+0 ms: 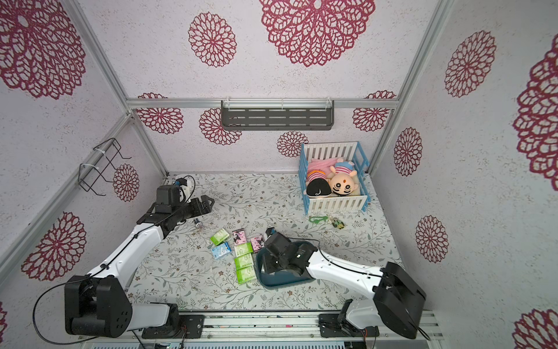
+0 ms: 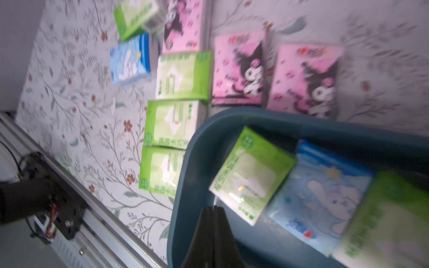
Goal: Put the pocket tissues into the storage box
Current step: Adjust the pocket tissues in the storage box.
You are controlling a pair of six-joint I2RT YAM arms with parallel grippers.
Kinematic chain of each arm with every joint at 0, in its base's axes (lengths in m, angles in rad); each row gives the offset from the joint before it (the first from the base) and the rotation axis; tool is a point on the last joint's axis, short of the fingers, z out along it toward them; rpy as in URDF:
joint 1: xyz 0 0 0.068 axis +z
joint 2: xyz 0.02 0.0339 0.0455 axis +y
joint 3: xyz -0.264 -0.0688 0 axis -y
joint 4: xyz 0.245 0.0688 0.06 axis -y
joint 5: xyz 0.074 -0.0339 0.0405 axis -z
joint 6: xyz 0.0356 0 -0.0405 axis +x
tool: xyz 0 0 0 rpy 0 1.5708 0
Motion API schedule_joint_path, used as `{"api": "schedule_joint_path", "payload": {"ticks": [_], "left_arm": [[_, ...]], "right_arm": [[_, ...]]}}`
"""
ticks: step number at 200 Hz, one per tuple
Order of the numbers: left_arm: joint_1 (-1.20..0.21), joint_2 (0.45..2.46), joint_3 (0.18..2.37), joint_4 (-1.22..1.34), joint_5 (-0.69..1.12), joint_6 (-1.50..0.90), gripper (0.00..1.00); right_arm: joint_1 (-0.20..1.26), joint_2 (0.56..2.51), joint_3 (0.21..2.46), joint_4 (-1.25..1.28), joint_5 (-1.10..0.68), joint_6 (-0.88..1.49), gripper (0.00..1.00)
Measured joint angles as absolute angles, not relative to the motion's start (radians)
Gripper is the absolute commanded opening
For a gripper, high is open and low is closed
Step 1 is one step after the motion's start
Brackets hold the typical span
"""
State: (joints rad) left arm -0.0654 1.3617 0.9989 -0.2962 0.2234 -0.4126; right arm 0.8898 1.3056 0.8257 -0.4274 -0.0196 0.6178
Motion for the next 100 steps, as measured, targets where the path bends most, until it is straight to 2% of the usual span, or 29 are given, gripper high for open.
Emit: {"api": "schedule_joint_path", "payload": {"ticks": [41, 100], "left_arm": [[-0.065, 1.362, 0.999, -0.297, 0.223, -0.412, 0.97], [-0.065, 1.362, 0.999, -0.296, 0.223, -0.413, 0.97]], "right_arm": [[0.694, 1.224, 0.787, -0.535, 0.047, 0.621, 0.00], [0.649, 1.224, 0.709, -0.662, 0.087, 0.620, 0.00]]}}
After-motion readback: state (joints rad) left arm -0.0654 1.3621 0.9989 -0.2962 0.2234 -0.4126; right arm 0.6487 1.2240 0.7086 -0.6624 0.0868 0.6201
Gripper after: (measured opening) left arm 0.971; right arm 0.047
